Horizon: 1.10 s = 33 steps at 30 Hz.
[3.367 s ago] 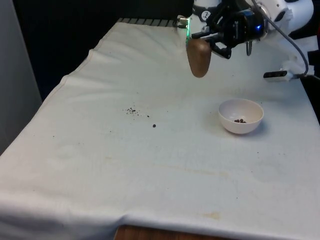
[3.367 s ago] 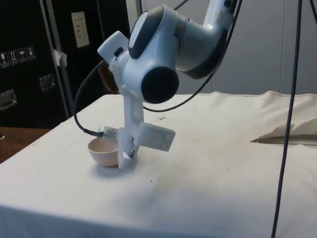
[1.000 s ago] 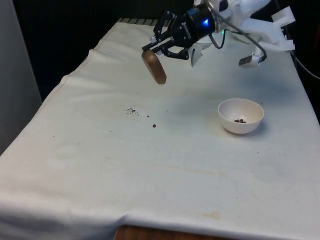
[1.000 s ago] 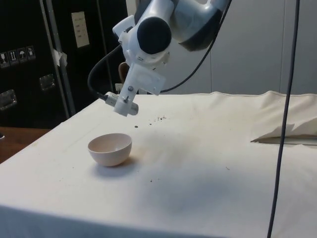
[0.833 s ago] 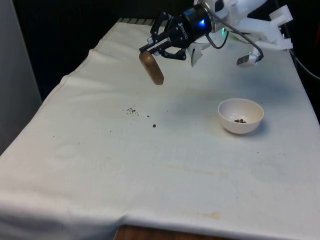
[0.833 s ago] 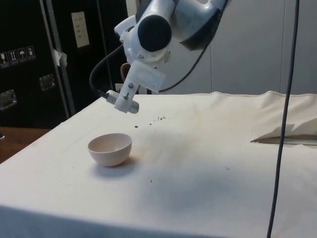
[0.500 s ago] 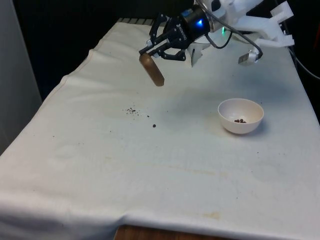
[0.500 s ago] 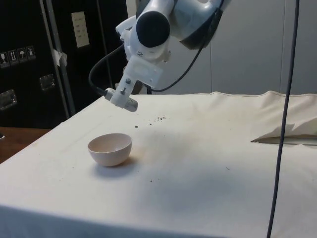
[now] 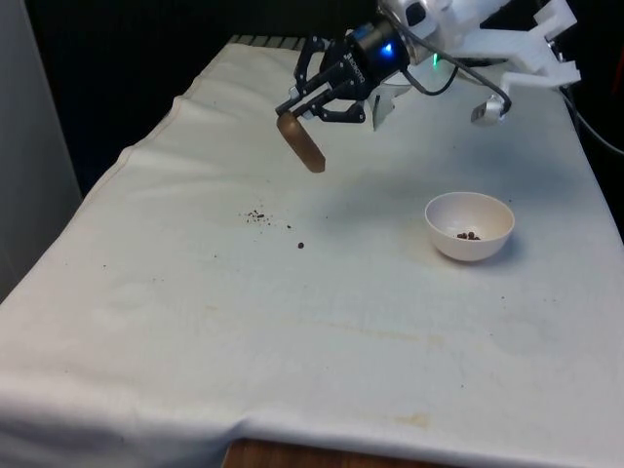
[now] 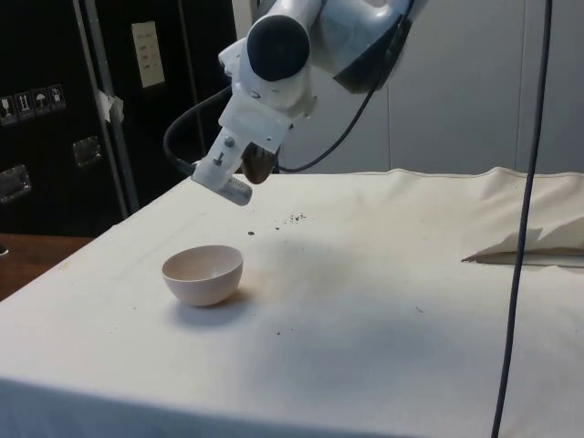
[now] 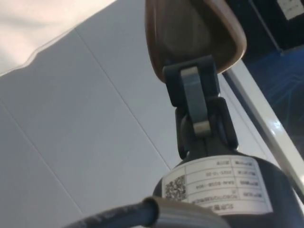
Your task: Pour the coffee beans from the cup into the bowl.
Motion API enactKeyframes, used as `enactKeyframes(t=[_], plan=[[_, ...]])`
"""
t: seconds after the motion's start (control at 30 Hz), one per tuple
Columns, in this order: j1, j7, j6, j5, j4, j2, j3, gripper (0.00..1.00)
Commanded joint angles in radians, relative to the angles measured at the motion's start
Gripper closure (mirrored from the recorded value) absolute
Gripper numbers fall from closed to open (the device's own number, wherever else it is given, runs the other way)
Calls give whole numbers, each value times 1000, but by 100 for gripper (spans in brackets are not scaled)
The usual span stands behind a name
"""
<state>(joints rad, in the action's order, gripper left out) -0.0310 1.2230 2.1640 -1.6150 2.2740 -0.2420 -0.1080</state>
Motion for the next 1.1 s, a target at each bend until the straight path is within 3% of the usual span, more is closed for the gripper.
enactKeyframes(t=[0.0,0.1,0.13,0.17,0.4,0.43,0.47,0.7,0.73,0.77,1.03,1.07], plan=[[-8,-23,24,24,11,10,0,100],[-8,-39,24,47,16,12,1,100],[0,-20,1,32,8,5,1,100],[-8,-47,24,55,17,12,2,100],[-7,-108,22,122,23,14,10,100],[0,-92,2,111,15,7,11,100],[-7,-115,21,130,24,14,11,100],[-7,-172,20,193,28,14,17,100],[0,-158,2,182,20,7,18,100],[-7,-180,20,201,28,14,18,100],[-7,-224,39,272,21,9,21,100],[0,-208,19,257,19,7,22,100]])
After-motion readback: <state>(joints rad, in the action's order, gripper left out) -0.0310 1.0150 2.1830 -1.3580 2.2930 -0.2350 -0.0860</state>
